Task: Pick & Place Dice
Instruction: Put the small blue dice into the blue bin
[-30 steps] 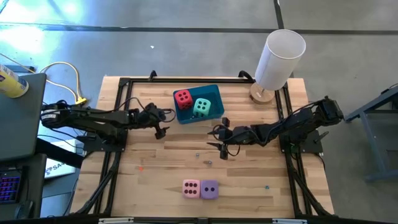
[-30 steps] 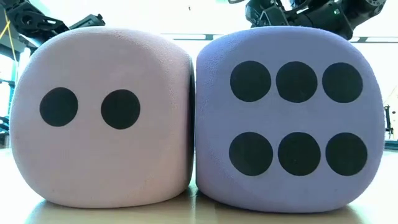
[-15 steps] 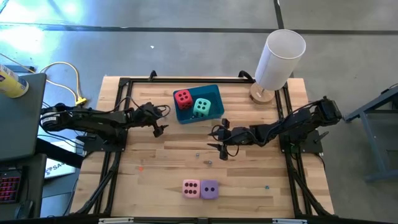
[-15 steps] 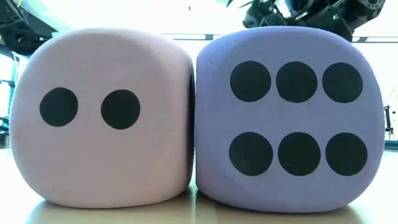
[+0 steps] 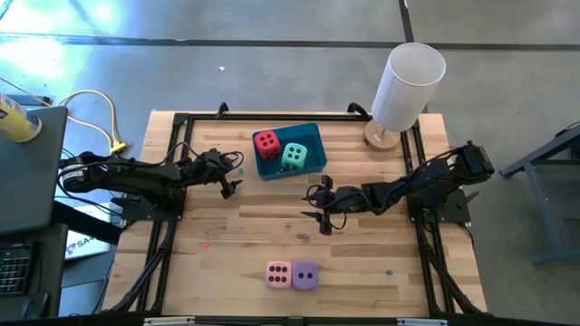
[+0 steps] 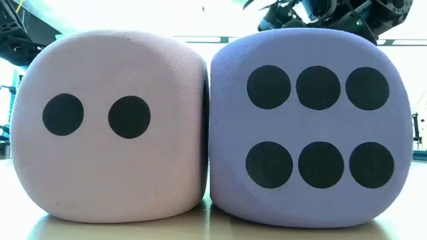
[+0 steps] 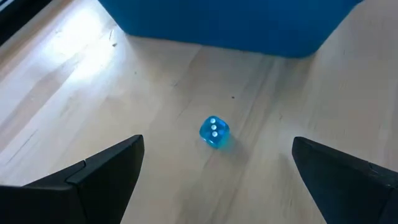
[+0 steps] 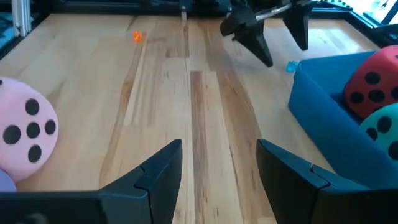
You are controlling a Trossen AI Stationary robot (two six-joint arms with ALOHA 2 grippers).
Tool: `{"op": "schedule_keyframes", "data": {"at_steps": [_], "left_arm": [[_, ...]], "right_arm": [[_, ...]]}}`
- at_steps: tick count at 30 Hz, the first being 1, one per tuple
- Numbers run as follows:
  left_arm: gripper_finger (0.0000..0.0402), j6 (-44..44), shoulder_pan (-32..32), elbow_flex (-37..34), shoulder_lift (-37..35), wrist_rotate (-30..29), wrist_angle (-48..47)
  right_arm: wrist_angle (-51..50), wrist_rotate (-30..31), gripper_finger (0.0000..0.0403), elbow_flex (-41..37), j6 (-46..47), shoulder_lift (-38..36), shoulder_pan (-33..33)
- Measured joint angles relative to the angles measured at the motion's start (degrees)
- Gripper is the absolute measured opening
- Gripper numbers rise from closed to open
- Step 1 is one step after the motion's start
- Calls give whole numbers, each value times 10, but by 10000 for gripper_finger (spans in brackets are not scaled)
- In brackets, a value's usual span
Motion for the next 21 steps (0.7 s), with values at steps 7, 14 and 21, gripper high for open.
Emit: {"op": "schedule_keyframes", "data": {"at_steps": [7, 14, 21], "left_arm": [[400, 0, 0, 0, 0, 0, 8], [400, -2, 0, 0, 0, -2, 9], [400, 12, 0, 0, 13, -4, -2]], "right_arm": [[6, 1, 195, 0, 0, 4, 0], [9, 2, 195, 0, 0, 4, 0], [9, 2, 195, 0, 0, 4, 0]]}}
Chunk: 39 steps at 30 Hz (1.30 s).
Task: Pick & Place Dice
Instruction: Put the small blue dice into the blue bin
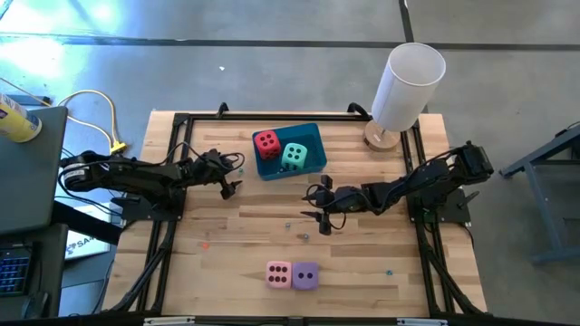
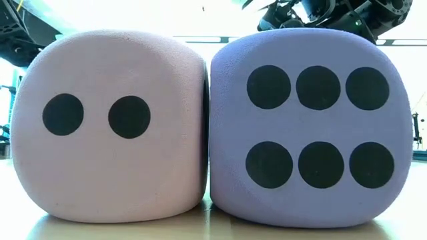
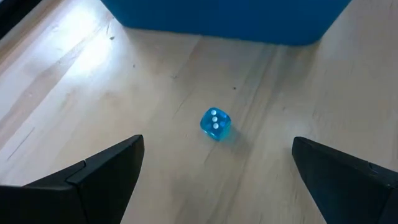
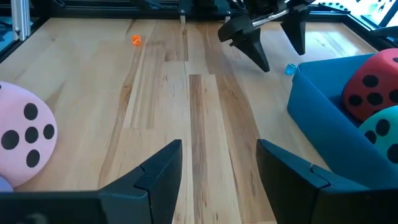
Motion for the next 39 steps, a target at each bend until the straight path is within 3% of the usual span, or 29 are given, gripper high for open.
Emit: {"op": "schedule_keyframes", "data": {"at_steps": [17, 39], "left_arm": [[379, -21, 0, 3, 115, 5, 74], [279, -38, -1, 1, 122, 10, 68]], "right_arm": [[-1, 0, 195, 0, 2, 0, 0], [-1, 0, 195, 0, 2, 0, 0]]}}
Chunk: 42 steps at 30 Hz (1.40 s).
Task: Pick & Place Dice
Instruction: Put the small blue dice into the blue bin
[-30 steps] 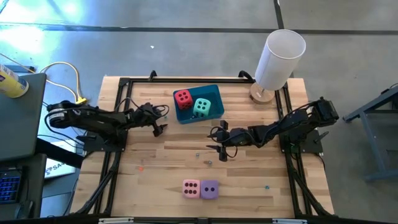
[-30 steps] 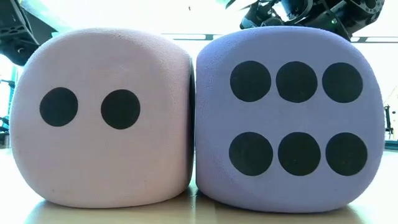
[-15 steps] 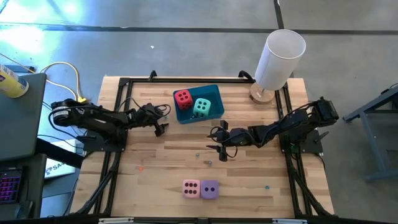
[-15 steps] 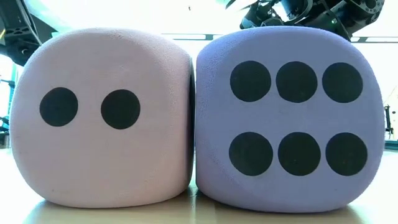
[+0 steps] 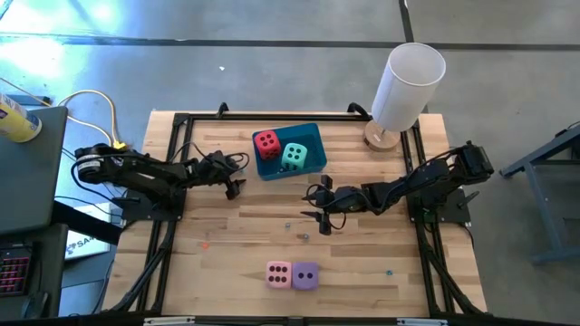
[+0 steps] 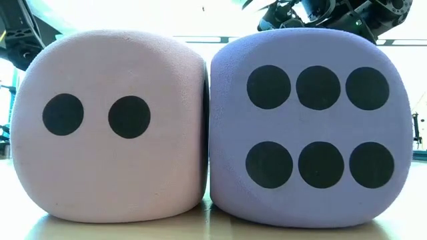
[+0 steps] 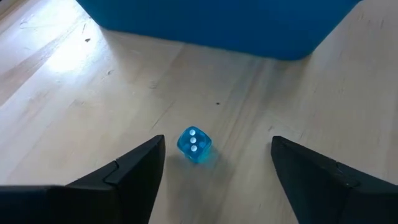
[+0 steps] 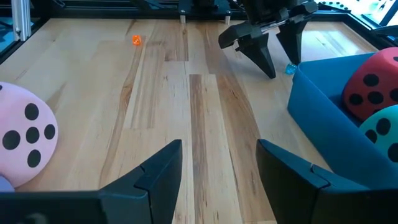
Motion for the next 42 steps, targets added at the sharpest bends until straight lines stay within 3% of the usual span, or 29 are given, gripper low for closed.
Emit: {"op": "schedule_keyframes", "data": {"at_steps": [18, 33, 42], "left_arm": [[188, 0, 0, 0, 0, 5, 0], [84, 0, 1, -2, 1, 22, 23], [54, 0, -7, -2, 1, 25, 32]], "right_arm": [[0, 0, 195, 0, 0, 0, 0], [1, 0, 195, 0, 0, 0, 0], [1, 0, 195, 0, 0, 0, 0]]}}
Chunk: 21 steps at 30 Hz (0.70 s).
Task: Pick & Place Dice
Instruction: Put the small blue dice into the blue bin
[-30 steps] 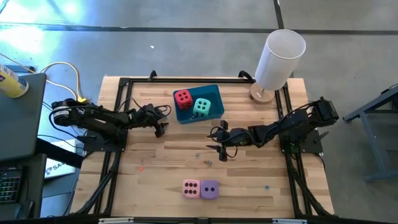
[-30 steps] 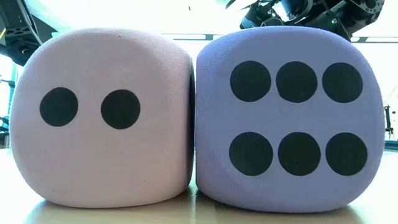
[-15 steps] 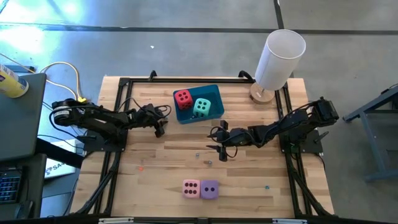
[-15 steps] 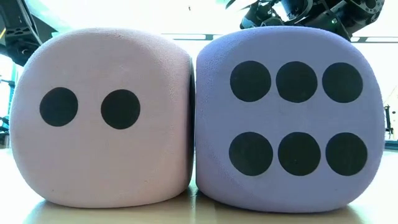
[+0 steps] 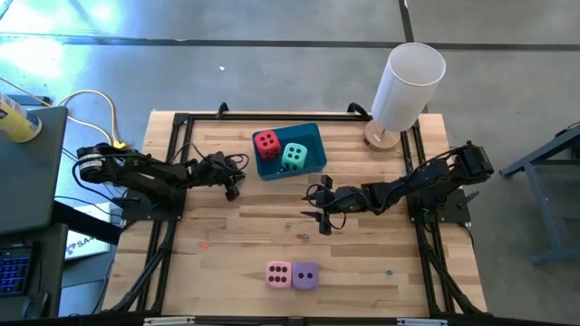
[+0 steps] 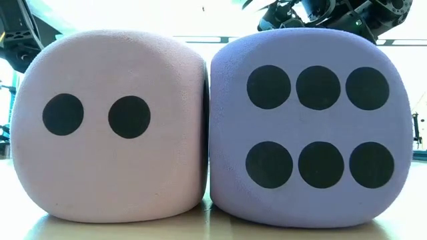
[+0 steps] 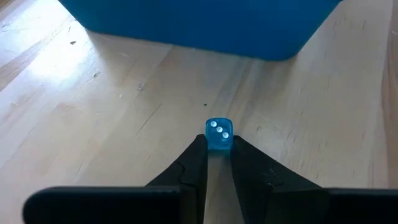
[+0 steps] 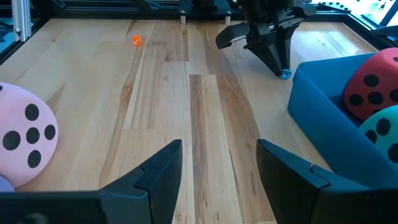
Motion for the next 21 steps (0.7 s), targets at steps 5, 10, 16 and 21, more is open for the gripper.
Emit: {"op": "schedule_keyframes", "data": {"at_steps": [5, 10, 16, 21], "left_arm": [[52, 0, 0, 0, 0, 4, 0], [51, -2, 0, 0, 0, 4, 1], [51, -20, 0, 0, 0, 5, 2], [51, -24, -1, 0, -1, 5, 5]], "right_arm": [[0, 0, 195, 0, 0, 0, 0], [0, 0, 195, 0, 0, 0, 0], [0, 0, 195, 0, 0, 0, 0], [0, 0, 195, 0, 0, 0, 0]]}}
